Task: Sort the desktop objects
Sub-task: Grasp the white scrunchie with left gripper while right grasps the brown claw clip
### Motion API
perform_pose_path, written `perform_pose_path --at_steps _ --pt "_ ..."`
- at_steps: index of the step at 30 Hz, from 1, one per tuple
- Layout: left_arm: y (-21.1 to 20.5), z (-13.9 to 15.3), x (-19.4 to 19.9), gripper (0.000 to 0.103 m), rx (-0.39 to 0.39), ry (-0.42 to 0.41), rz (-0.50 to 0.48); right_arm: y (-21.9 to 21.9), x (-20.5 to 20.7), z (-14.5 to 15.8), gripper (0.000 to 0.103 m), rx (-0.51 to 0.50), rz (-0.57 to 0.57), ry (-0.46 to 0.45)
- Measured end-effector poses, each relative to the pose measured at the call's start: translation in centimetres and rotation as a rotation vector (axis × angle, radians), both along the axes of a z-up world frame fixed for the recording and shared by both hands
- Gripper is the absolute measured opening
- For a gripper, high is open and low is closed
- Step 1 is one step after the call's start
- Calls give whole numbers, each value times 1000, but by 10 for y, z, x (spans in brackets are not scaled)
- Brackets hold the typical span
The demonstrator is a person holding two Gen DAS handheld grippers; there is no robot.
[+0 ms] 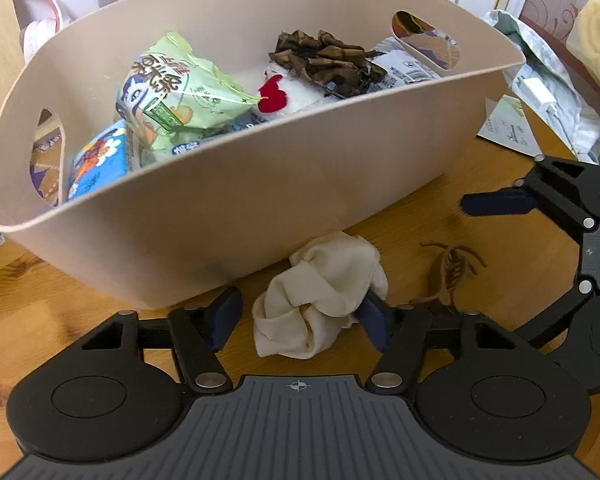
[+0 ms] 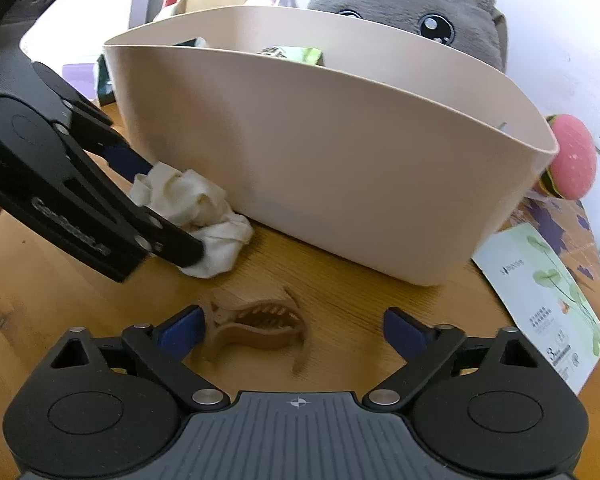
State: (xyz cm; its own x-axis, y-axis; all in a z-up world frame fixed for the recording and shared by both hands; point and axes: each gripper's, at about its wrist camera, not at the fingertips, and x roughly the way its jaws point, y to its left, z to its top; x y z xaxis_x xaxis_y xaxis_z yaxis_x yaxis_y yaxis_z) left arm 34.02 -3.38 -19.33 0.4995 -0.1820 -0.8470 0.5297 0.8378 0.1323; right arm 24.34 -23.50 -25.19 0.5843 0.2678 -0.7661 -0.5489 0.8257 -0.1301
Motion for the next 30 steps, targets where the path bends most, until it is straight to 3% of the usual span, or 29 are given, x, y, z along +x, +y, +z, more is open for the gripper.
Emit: perform_pose_path --at_steps 6,12,20,30 --pt "0 2 -4 32 -11 12 -18 -3 -5 2 71 40 27 8" --pt "-3 2 -11 19 32 -12 -35 6 -9 6 46 65 48 31" --pt "0 13 -20 19 16 -48 -6 5 -12 10 46 77 40 59" --pt "10 32 -36 19 1 -45 -23 -2 -24 34 46 121 53 23"
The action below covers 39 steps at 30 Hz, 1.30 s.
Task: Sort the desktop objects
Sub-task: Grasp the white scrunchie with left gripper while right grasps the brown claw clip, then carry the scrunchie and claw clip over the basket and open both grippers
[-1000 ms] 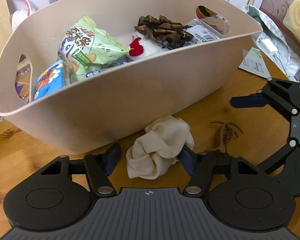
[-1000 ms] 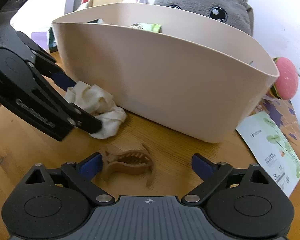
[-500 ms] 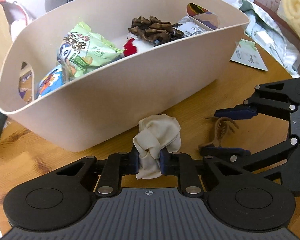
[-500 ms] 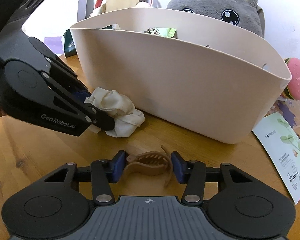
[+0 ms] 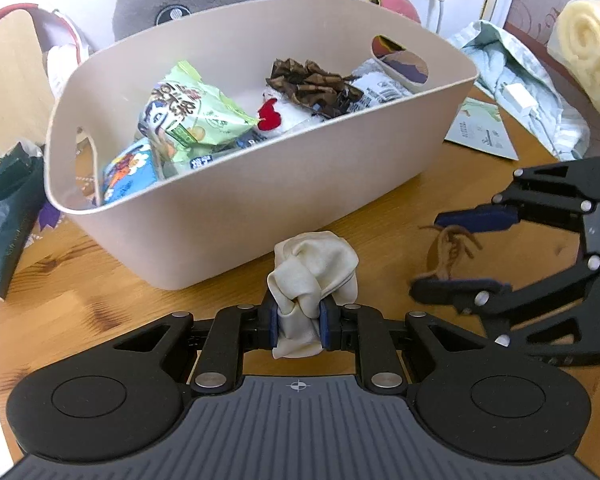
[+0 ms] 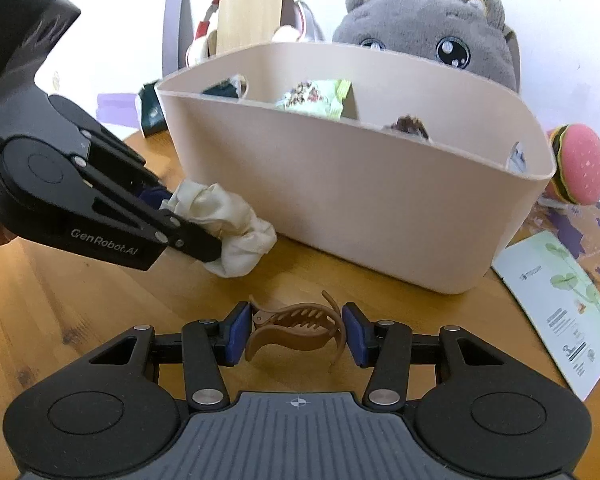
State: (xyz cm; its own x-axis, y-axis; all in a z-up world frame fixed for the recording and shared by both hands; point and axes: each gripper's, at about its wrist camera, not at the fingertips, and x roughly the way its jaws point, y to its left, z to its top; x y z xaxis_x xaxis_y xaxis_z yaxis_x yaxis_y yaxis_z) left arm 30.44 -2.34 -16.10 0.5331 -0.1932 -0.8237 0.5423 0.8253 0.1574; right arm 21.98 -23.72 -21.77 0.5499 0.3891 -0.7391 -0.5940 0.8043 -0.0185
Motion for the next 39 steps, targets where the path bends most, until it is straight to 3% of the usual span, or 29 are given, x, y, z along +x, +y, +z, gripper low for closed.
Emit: perform_pose_path --at_steps 14,21,30,39 --pt "18 49 -24 19 19 -26 -24 -23 -9 64 46 58 58 -100" --pt "19 86 -22 19 -14 -59 -35 -34 -6 101 46 81 60 -171" --pt "9 127 2 19 -59 -93 36 -42 15 140 46 124 16 -279" --pt "-5 135 39 19 -46 -122 79 -37 46 162 46 162 -16 -334"
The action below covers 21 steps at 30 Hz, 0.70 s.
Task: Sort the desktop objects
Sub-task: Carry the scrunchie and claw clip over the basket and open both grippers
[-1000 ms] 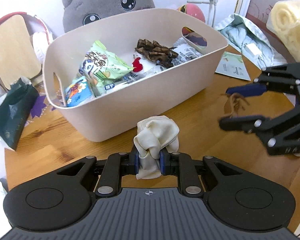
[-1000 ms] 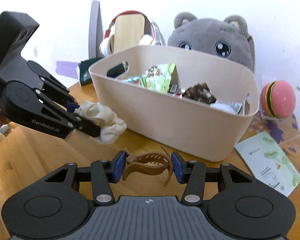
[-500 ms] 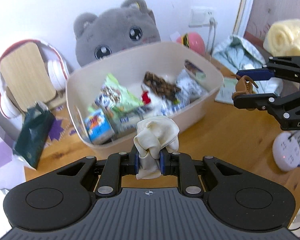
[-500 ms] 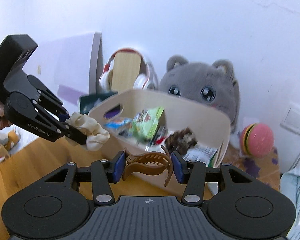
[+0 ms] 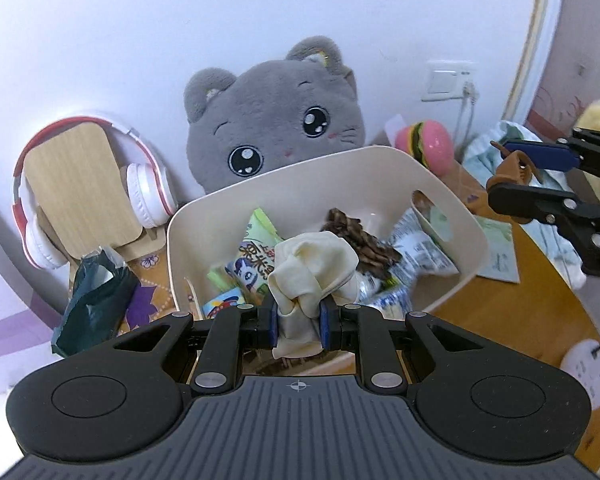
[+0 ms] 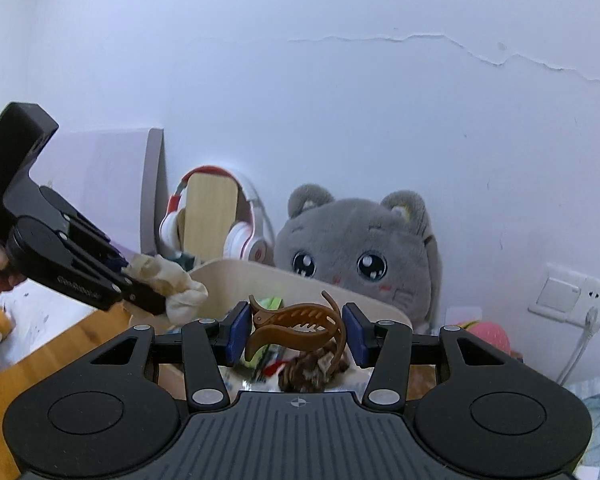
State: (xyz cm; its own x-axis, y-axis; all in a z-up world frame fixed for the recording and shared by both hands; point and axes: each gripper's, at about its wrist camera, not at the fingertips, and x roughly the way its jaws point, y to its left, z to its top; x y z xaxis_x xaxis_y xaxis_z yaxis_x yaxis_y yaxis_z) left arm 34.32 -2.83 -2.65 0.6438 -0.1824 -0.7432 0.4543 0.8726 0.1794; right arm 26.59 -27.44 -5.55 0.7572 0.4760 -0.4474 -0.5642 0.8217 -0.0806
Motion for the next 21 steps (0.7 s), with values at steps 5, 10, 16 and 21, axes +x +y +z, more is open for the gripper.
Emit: perform_pose_path --at_steps 5,10,16,21 --pt "-4 -13 24 19 13 24 45 18 15 -4 46 -6 15 7" --pt "-5 -31 51 19 53 56 117 38 35 -18 46 -42 21 49" --pt "-1 -56 68 19 82 111 202 49 61 -46 46 -66 4 159" --pt "2 -69 73 19 85 152 236 58 70 -68 46 -126 13 206"
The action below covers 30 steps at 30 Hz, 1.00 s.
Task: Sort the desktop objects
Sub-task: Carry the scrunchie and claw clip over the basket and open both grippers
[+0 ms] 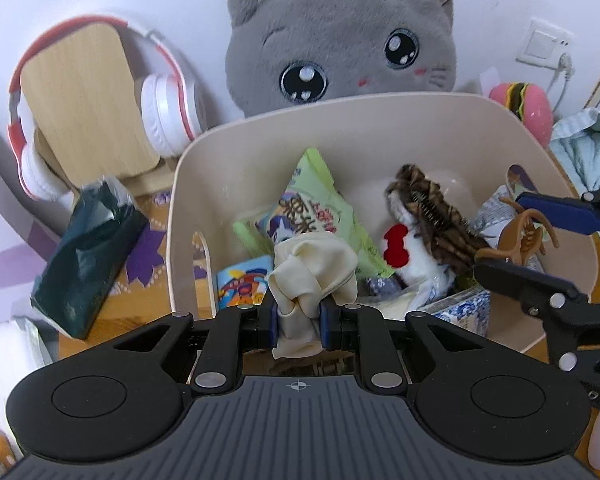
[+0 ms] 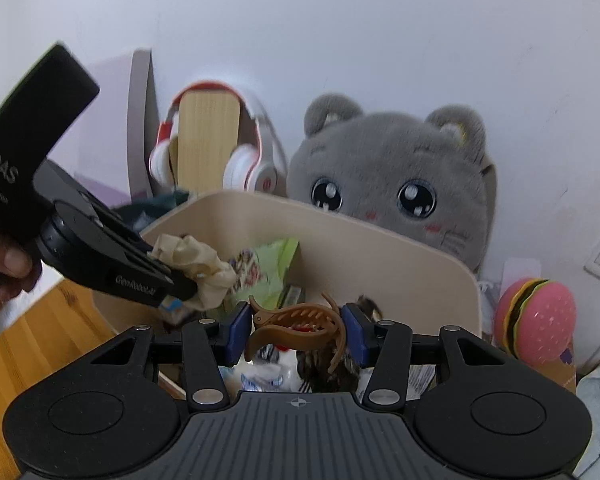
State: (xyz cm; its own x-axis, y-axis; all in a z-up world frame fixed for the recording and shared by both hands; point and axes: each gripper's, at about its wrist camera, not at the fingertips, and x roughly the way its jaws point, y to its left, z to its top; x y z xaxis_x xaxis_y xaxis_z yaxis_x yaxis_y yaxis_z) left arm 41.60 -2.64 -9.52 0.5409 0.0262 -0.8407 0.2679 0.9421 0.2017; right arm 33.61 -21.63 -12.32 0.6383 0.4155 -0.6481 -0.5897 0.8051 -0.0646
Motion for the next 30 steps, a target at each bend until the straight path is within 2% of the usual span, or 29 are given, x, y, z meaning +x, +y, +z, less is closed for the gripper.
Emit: perform_pose_path --at_steps 7,8,12,14,16,18,22,26,30 --pt "-3 -6 -1 21 11 35 30 0 4 -21 50 -33 -5 68" --pt "-5 -5 0 24 14 29 28 0 4 -23 50 -35 -4 71" --pt "-8 2 -2 50 28 -2 30 -3 3 -23 59 -44 1 63" --pt "-9 7 -5 56 34 -23 27 -4 3 -20 64 -41 -5 48" --pt "-10 13 -9 59 25 -43 17 -6 2 -15 77 -24 -7 37" --pt "-11 17 -13 63 25 -55 4 -9 0 -11 85 -3 -7 25" --pt "-12 23 -26 65 28 -72 -10 -16 -2 -3 91 28 -21 29" --pt "-10 32 -38 67 -7 -73 12 -20 -6 5 95 41 -25 28" --pt "-13 40 -53 67 4 -81 -27 -25 -11 12 99 60 -45 27"
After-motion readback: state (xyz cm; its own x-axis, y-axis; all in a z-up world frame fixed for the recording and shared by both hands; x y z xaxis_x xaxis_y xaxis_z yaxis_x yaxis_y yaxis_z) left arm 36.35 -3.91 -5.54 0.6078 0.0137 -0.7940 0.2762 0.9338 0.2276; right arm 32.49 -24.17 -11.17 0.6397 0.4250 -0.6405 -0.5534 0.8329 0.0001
